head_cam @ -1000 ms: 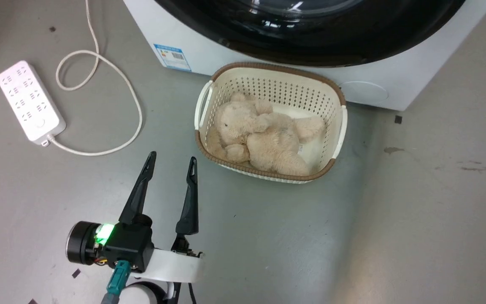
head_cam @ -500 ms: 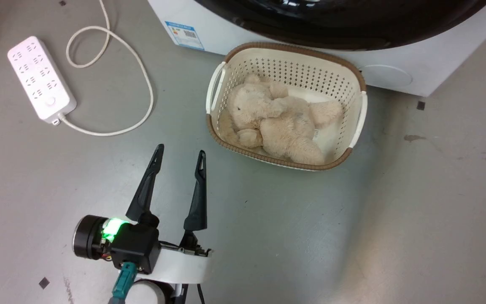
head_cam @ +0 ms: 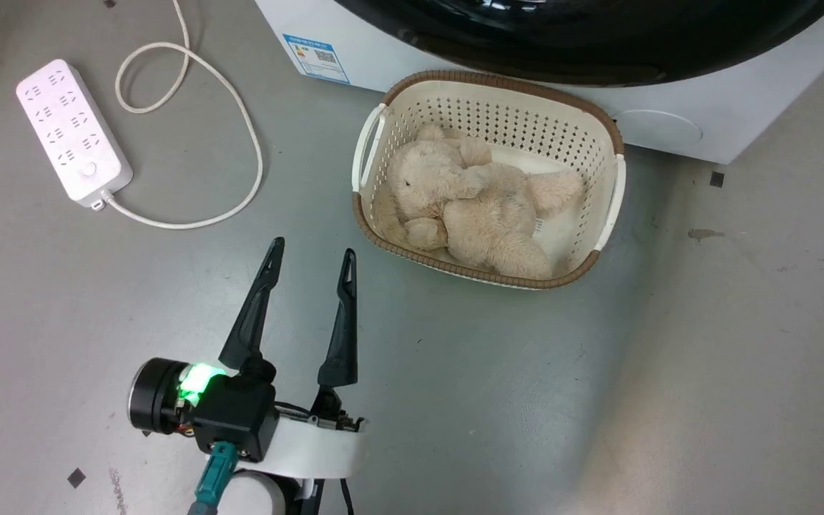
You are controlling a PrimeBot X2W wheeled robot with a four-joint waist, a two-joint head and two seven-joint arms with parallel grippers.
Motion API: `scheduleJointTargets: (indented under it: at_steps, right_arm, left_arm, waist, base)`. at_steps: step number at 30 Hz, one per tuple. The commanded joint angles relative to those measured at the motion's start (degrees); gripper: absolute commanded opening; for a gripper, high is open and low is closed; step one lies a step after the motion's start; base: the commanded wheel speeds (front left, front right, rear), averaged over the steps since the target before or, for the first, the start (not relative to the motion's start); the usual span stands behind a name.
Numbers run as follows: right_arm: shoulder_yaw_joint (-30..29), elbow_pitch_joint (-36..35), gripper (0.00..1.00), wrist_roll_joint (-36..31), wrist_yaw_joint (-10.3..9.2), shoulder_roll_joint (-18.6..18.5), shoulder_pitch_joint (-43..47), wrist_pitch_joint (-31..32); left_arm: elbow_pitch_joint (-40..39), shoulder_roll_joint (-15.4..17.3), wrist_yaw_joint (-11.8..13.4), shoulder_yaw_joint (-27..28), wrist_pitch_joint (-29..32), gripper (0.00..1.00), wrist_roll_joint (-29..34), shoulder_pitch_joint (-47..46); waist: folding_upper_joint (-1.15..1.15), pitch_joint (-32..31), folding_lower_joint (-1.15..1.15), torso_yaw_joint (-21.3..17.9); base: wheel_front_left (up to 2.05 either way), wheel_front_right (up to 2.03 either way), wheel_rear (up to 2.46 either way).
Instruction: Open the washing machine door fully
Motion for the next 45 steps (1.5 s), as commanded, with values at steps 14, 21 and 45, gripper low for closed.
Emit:
scheduleJointTargets:
  at_steps: [14, 21, 45]
  right_arm:
    - [-5.1, 0.4, 0.0, 5.6, 0.06, 1.3, -1.1, -0.6]
    - [-4.6, -1.2, 0.0, 7.0, 0.06, 2.9, 1.8, 4.6]
    - [1.0, -18.8, 0.0, 9.3, 0.06, 16.7, 34.1, 17.9]
  left_arm:
    - [-0.5, 0.0, 0.0, -1.0, -0.3, 1.0, 0.1, -0.1]
    - [-0.4, 0.0, 0.5, -0.9, -0.3, 1.0, 0.0, 0.1]
    - [3.1, 0.4, -1.0, 1.1, -0.3, 1.0, 0.0, 7.5]
  waist:
    - [0.0, 0.5, 0.0, 1.0]
    - [0.0, -0.8, 0.0, 0.6]
    - [0.0, -18.8, 0.0, -4.0]
  base:
    - [0.0, 0.0, 0.0]
    - [0.0, 0.0, 0.0]
    - [0.0, 0.0, 0.0]
